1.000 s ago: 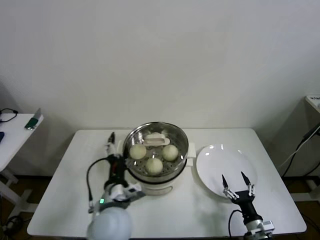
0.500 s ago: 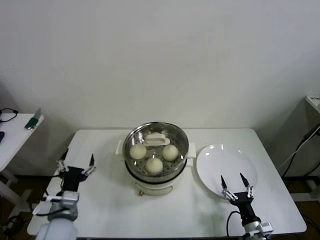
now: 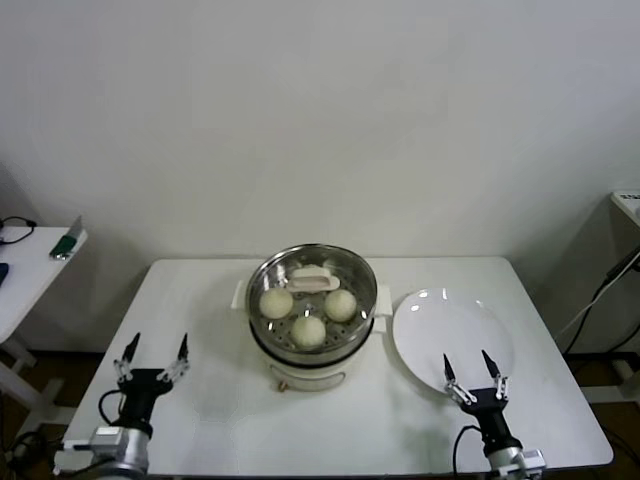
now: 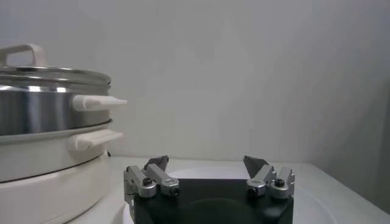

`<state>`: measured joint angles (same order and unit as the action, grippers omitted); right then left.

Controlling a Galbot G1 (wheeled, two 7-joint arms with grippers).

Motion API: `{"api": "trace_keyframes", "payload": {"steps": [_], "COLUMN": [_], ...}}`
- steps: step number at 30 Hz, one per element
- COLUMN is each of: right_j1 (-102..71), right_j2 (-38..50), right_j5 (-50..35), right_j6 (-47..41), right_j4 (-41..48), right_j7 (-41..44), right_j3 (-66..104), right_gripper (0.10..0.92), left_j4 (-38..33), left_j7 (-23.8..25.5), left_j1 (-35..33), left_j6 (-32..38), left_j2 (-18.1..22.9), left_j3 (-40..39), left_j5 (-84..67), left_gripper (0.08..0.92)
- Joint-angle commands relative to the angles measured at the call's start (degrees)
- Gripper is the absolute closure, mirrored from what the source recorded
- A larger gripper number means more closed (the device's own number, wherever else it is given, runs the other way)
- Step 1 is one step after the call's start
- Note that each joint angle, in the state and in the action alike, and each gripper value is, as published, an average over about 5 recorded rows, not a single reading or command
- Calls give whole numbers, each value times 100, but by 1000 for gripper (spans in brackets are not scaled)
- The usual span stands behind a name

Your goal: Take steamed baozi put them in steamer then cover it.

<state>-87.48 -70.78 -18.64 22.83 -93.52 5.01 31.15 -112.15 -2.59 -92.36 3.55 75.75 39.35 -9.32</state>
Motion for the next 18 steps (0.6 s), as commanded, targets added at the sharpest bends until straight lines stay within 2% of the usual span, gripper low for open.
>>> {"api": "trace_keyframes", "payload": {"steps": [1, 18], "right_j1": [-12, -8], "right_j2": [-12, -45], "right_j5": [16, 26], "right_j6": [-15, -59], "right_j4": [0, -48], "right_j7": [11, -9], "right_j3": [20, 36], "right_gripper": [203, 203], "left_j4": [362, 311], "left_j7": [173, 292], "left_j1": [-203, -230], "left_j6": [708, 681], "left_j2": [-9, 2], "left_j3": [-118, -181], "left_j5": [-707, -659], "left_gripper": [177, 177]}}
